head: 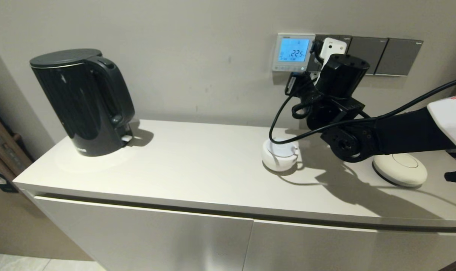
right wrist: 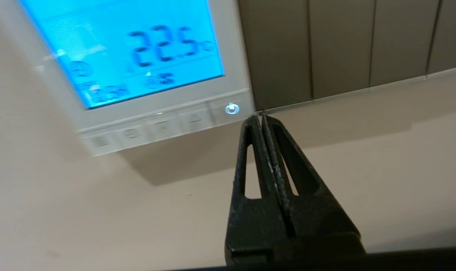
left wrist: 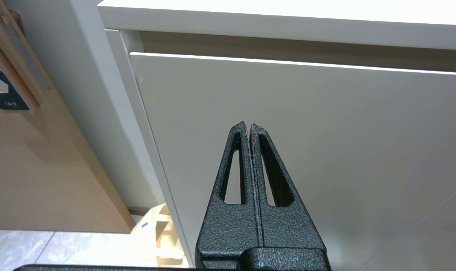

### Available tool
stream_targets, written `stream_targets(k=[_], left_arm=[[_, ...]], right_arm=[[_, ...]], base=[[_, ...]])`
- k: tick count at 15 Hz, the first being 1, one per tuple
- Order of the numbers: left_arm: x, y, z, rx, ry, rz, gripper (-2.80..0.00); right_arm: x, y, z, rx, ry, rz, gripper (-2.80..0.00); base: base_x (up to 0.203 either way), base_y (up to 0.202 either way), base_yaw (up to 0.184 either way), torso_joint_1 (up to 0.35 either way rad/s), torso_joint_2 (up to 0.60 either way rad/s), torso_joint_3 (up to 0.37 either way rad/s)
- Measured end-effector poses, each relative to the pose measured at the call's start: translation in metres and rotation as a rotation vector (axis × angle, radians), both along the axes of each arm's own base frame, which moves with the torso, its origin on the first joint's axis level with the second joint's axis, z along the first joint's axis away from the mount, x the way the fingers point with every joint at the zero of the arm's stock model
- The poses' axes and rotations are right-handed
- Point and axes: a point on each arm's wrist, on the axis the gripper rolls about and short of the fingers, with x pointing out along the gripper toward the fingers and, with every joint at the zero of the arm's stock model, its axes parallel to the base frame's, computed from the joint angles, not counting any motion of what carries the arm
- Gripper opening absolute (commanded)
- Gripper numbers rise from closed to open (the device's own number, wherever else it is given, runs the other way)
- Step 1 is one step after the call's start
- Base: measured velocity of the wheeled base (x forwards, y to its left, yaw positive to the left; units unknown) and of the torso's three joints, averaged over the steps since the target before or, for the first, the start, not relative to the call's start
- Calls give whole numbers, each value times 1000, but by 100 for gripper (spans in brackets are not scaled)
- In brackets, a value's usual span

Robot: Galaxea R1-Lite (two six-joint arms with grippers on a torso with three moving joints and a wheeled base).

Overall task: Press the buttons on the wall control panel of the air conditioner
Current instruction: Turn off the central air conditioner

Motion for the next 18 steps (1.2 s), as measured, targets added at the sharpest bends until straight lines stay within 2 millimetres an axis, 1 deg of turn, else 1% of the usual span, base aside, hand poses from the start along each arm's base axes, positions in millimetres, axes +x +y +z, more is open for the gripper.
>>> stream_targets(k=[4,10,14,18], left_arm=[[0,0,0,0,0,0,-280],[0,0,0,0,0,0,-280],[0,0,0,0,0,0,-280],[0,0,0,0,0,0,-280]], right_arm=[[3,1,-1,0,-1,0,-280],[0,1,-1,1,-1,1,-280],[-9,0,-1,-4,-13,2,-280],[-25,-5,7,-6,-21,2,-280]], base=[[0,0,0,0,0,0],[0,0,0,0,0,0],[0,0,0,0,0,0],[0,0,0,0,0,0]])
